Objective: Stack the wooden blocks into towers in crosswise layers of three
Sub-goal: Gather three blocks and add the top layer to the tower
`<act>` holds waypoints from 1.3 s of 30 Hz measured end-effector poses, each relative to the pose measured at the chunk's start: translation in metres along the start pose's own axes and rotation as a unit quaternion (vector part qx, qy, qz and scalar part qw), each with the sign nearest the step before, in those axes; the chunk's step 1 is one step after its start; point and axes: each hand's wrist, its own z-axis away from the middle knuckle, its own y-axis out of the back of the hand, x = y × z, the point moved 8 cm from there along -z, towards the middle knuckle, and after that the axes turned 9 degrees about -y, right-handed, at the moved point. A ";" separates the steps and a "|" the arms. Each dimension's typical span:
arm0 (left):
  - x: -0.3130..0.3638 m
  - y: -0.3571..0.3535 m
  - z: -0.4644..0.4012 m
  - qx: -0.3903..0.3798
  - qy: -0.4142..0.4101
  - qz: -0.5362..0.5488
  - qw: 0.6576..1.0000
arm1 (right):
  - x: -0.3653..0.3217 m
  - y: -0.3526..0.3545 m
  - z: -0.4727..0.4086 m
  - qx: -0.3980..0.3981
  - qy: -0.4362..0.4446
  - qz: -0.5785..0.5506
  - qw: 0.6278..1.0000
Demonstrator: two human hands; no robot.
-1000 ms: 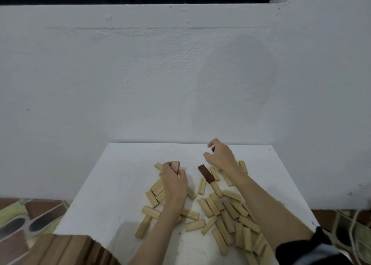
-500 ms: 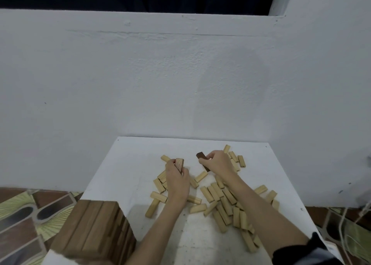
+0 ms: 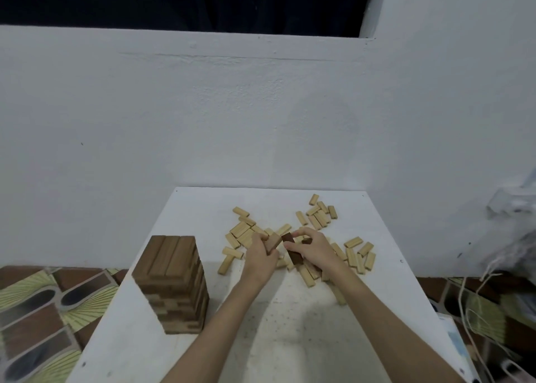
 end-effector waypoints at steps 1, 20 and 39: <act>-0.002 0.001 0.002 -0.005 -0.005 -0.011 1.000 | 0.005 0.000 0.003 0.001 -0.002 0.004 1.000; -0.062 -0.006 0.052 -0.049 0.034 -0.041 0.997 | 0.070 -0.013 0.053 0.005 -0.086 -0.036 0.996; -0.046 -0.027 0.057 -0.158 -0.089 -0.104 0.978 | 0.086 -0.026 0.063 0.019 -0.081 0.021 0.996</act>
